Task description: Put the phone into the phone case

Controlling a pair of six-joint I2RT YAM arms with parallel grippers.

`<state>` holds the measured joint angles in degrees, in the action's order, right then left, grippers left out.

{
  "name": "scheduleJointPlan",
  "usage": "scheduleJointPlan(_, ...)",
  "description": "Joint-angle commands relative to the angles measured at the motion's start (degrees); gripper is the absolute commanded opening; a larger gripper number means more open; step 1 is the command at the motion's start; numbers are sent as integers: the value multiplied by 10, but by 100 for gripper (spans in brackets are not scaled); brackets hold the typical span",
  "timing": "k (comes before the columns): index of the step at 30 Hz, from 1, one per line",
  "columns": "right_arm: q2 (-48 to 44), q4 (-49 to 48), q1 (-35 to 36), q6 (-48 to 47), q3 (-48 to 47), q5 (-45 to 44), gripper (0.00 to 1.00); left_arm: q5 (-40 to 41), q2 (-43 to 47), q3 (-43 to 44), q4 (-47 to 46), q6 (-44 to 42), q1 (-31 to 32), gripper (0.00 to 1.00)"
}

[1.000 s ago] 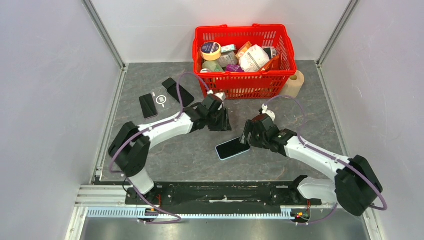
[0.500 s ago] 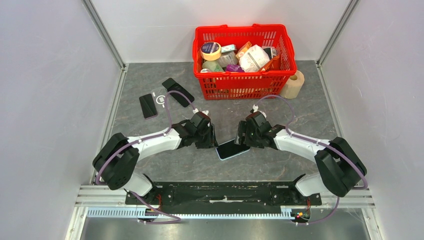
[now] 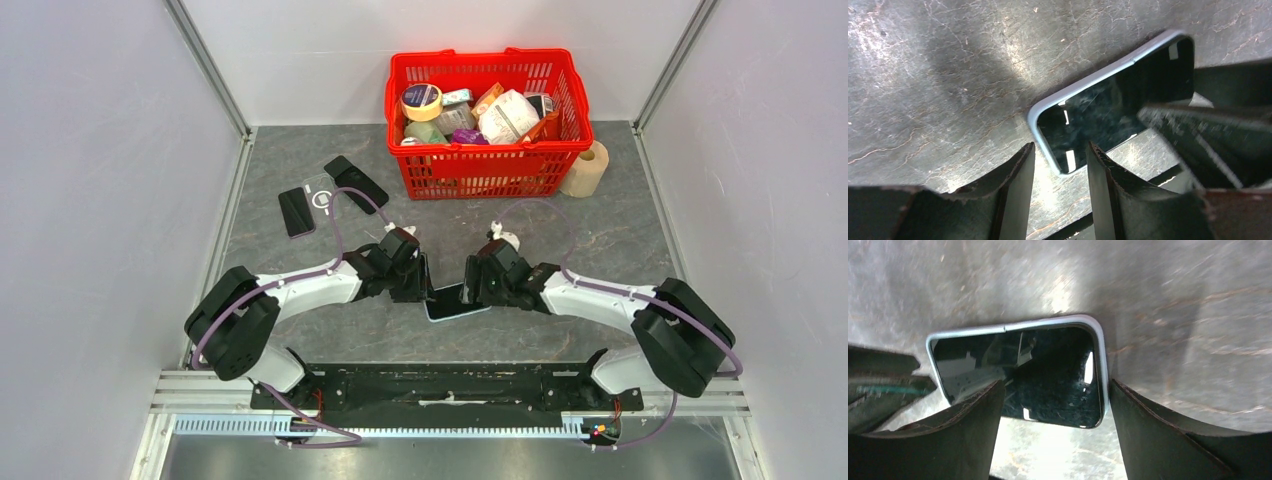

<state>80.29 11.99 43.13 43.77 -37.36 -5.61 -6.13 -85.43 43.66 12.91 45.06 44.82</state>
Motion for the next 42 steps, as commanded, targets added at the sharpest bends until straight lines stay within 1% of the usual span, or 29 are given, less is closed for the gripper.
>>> scheduleJointPlan(1,-16,4,69,68,8,14,82,10,14,4,3,-3,-1,49)
scheduleJointPlan(4,-35,26,86,88,15,-1,82,36,21,10,33,-20,-1,50)
scheduleJointPlan(5,-43,44,86,91,16,-19,82,45,24,12,40,-25,-1,50)
scheduleJointPlan(8,-69,84,84,88,14,-58,81,54,30,12,54,-34,-1,50)
scheduleJointPlan(10,-77,102,78,83,9,-60,78,51,31,13,60,-39,-1,49)
scheduleJointPlan(13,-80,118,75,79,1,-56,71,53,34,10,61,-43,-1,49)
scheduleJointPlan(15,-80,120,74,79,-1,-53,64,52,33,10,61,-45,-1,49)
scheduleJointPlan(22,-46,120,73,79,-21,-58,43,45,15,13,49,-47,-1,47)
scheduleJointPlan(32,-23,121,73,76,-31,-67,25,40,-3,12,39,-46,-1,45)
scheduleJointPlan(42,12,97,74,79,-16,-45,6,33,-22,11,28,-43,-1,43)
